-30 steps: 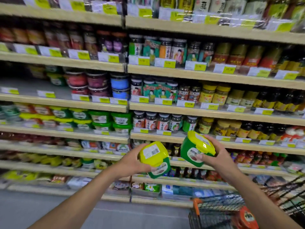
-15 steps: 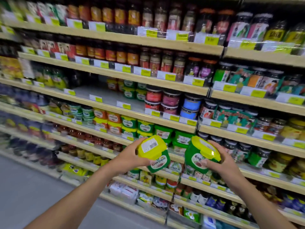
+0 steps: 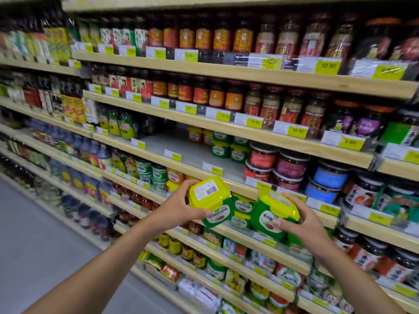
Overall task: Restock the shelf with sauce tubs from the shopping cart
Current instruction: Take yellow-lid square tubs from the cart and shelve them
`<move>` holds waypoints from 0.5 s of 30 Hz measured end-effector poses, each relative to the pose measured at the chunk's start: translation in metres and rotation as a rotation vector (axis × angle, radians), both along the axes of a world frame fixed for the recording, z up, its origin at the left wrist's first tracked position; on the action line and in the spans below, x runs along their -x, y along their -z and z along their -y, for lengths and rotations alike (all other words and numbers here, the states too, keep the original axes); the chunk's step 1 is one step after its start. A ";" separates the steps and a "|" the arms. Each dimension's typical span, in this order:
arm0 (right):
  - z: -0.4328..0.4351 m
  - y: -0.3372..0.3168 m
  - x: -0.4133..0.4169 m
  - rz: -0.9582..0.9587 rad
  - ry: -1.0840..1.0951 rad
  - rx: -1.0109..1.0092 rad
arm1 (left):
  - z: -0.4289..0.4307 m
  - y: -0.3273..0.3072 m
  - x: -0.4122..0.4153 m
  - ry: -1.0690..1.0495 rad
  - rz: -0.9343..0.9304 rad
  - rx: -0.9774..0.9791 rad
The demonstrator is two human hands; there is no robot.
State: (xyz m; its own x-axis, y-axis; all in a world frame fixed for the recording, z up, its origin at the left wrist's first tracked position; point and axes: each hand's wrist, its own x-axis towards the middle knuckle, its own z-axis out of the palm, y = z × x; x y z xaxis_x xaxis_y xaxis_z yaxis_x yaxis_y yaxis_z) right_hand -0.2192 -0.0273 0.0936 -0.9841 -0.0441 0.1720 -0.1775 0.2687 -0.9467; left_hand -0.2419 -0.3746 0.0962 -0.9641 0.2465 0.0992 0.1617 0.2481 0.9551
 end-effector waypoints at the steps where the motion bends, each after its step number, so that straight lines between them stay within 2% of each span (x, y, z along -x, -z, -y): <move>1: 0.005 -0.001 0.015 -0.005 -0.020 0.018 | 0.005 -0.003 0.012 -0.004 -0.005 0.002; 8: 0.047 -0.006 0.114 0.005 -0.040 0.114 | 0.031 -0.022 0.094 -0.033 -0.046 0.060; 15: 0.071 -0.009 0.164 0.033 0.020 0.122 | 0.045 -0.033 0.171 -0.041 -0.090 0.095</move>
